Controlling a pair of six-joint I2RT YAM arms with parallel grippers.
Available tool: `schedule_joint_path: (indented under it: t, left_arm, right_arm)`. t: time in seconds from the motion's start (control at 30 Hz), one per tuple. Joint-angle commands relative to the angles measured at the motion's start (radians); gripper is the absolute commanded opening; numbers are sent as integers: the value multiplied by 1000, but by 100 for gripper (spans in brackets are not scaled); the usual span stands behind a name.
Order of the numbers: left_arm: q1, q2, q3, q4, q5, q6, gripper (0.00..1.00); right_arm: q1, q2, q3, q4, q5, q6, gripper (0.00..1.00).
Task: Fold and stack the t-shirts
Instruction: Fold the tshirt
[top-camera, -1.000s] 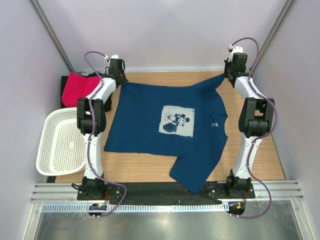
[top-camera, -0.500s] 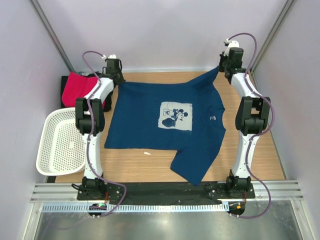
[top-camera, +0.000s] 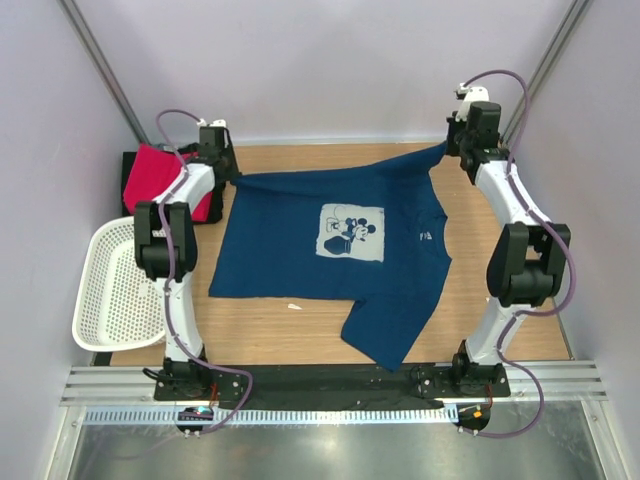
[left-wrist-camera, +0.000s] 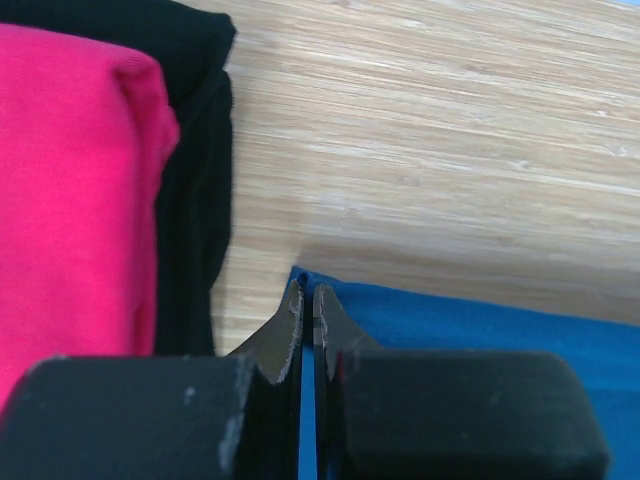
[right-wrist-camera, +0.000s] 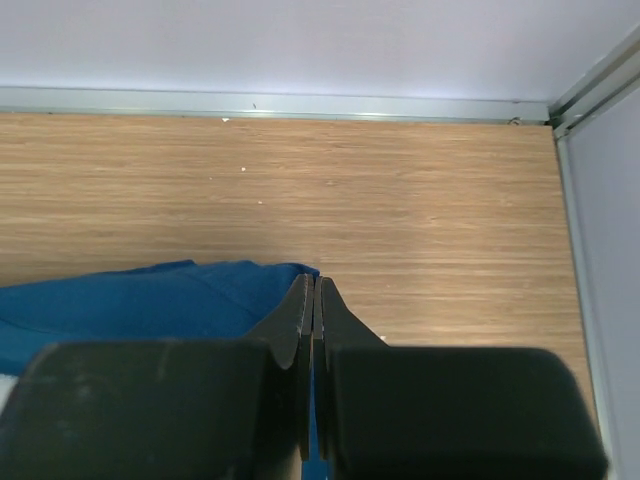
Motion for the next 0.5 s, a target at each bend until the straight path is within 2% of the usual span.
schedule_joint_path:
  t: [0.0, 0.47]
  left_arm:
    - [26, -98, -35, 70, 34, 61, 0]
    - [29, -200, -203, 79, 118, 164, 0]
  right_arm:
    - [4, -120, -60, 29, 29, -12, 1]
    - [13, -321, -372, -71, 25, 44, 1]
